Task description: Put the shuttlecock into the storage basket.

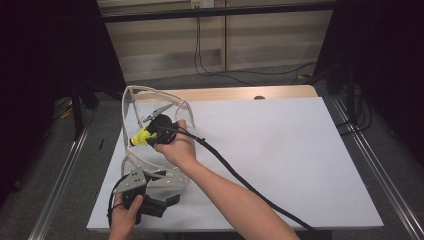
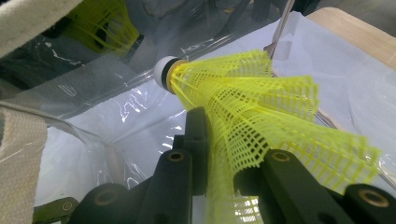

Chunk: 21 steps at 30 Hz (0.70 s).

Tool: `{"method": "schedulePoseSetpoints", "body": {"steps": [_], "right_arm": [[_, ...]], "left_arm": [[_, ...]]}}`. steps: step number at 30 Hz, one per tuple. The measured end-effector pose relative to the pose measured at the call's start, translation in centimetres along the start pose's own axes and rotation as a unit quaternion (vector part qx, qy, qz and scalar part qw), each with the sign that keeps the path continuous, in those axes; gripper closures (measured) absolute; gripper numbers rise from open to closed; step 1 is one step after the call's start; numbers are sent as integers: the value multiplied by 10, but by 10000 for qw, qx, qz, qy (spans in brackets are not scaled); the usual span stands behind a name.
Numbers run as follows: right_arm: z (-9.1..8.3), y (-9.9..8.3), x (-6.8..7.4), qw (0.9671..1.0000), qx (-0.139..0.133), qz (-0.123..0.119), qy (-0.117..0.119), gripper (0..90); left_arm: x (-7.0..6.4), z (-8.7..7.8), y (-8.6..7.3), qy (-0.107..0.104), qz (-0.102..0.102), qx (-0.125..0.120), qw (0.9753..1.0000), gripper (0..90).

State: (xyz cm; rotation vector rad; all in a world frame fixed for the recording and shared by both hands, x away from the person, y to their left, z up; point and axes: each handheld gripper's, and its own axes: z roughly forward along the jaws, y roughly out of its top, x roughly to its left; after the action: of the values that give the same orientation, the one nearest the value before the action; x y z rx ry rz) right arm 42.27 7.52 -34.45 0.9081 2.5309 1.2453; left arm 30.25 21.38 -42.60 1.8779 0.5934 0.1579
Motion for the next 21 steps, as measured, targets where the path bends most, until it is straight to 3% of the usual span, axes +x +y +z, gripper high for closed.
{"method": "schedulePoseSetpoints", "body": {"steps": [21], "right_arm": [[4,-3,-2,9999,50,-85,-83,789]], "left_arm": [[0,0,0,-1,-1,-1,10000,29]]}}
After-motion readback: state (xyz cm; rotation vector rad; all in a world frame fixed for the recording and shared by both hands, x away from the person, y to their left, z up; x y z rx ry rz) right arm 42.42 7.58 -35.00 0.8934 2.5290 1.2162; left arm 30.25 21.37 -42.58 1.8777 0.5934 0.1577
